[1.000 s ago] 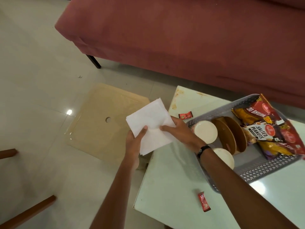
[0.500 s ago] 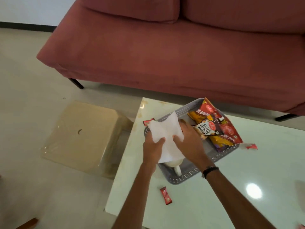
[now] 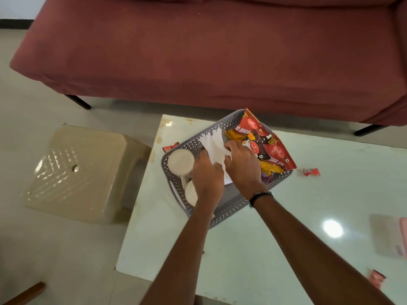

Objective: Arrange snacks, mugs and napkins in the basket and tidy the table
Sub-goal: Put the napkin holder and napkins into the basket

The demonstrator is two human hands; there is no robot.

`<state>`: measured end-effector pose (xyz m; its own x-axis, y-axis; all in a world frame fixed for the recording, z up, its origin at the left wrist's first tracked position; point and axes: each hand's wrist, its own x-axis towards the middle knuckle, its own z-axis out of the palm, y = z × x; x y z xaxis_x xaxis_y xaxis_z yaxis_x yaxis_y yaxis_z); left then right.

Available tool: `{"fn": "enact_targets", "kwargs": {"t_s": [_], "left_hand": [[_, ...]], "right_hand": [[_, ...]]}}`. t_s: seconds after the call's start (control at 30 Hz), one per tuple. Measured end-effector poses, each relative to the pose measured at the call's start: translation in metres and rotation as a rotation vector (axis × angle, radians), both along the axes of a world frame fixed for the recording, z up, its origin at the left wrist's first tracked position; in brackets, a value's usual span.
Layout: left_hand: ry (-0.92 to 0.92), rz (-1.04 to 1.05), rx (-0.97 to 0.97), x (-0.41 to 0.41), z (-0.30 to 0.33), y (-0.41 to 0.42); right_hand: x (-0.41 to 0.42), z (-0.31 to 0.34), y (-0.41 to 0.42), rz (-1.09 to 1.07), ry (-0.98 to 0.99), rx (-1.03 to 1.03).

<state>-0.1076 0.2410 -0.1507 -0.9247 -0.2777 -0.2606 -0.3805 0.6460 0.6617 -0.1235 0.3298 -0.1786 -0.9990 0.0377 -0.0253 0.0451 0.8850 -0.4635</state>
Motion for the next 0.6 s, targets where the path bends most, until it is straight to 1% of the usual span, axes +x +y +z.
{"fn": "enact_targets", "kwargs": {"t_s": [0.23,0.37,0.47,0.6], "left_hand": [[0.055,-0.02,-0.095,-0.001,-0.024,0.005],[0.039,0.006,-0.093,-0.005,-0.032,0.006],[0.01,0.011,-0.097,-0.007,-0.036,0.006],[0.011,0.022,-0.074,-0.006,-0.038,0.005]], "right_hand": [[-0.002,-0.018,0.001,0.096,0.043,0.049],[-0.004,-0.027,0.002,0.131,-0.029,0.039],[-0.004,-0.028,0.001,0.162,-0.04,0.015],[0.002,-0.03,0.001,0.175,0.072,0.024]]}}
